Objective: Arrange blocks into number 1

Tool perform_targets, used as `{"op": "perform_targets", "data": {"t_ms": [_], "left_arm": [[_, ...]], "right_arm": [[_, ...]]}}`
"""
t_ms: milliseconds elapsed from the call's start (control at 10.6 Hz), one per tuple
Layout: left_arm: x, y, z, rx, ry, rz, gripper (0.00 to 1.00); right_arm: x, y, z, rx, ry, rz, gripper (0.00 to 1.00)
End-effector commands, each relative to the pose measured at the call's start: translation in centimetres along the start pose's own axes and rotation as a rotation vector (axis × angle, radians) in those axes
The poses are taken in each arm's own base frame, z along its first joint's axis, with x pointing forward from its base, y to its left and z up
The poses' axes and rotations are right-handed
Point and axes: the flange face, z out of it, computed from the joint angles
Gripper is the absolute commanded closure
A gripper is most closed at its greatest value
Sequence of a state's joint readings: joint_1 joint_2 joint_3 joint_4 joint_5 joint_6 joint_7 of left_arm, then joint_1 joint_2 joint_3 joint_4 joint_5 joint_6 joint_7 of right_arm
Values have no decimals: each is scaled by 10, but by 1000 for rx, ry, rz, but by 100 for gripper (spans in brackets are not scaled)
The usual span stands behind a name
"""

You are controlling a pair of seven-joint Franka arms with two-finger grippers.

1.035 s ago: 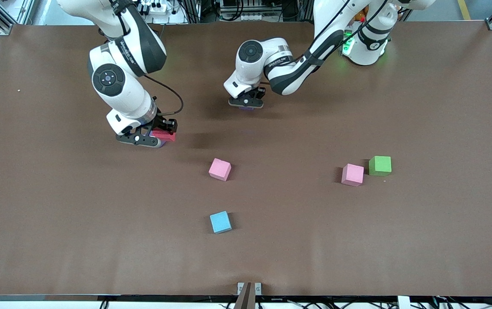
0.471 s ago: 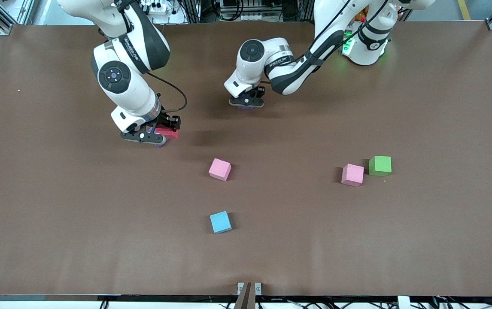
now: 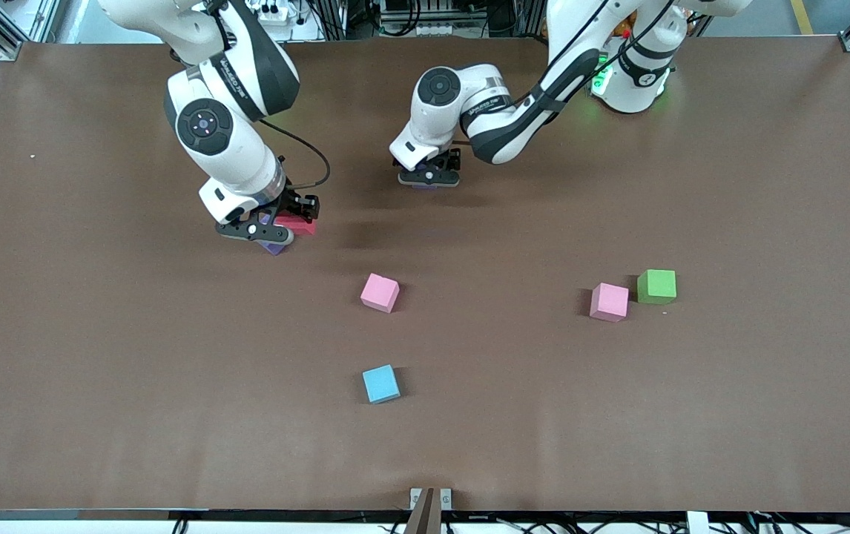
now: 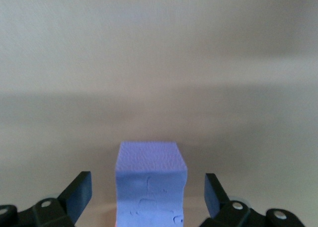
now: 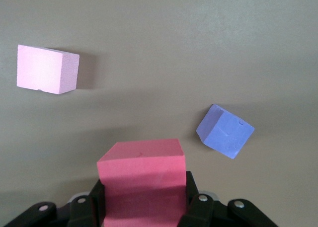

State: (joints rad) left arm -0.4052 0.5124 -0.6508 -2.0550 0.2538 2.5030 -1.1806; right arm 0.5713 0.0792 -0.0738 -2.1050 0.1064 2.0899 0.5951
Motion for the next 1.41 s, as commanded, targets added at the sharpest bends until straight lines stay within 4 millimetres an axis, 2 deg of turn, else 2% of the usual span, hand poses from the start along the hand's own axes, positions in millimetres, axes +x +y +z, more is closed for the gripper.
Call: {"op": "perform_targets", "data": {"t_ms": [0,188,282,376,471,565,659,847,941,1035,1129,1318], "left_arm": [[29,-22,-68,28,117,-64,0],[75,-60,-121,21,186,-166,0],[99,-87,-147,27,210,-210,0],[113,-109,-174,33,244,-266,0],[134,-139,-193,49,257,-326,0],[163,-175,-209,73,262,-349,0],[183,-207,-215,98,251,-358,0],[227,-296,-213,146,216,-277,0],[244,-330,-210,146,196,-254,0],[258,-359,-202,145,172,-239,0],[268,-380,-196,131,165,-234,0],[288,-391,-170,129,158,-122,0]], "right_arm": [[-11,-2,-9,32,-10,24,57],[-27,-31,-4,35,-9,13,57],[-32,-56,0,28,-5,15,57],[-36,-79,5,23,-1,10,57],[-40,-101,11,25,11,5,57],[-39,-115,21,34,28,2,57],[-42,-134,35,37,44,-31,57],[-47,-189,65,27,66,-99,57],[-54,-209,77,25,69,-122,57],[-57,-217,81,55,98,-133,57],[-59,-218,86,70,112,-137,57],[-84,-234,105,56,104,-156,57]]}}
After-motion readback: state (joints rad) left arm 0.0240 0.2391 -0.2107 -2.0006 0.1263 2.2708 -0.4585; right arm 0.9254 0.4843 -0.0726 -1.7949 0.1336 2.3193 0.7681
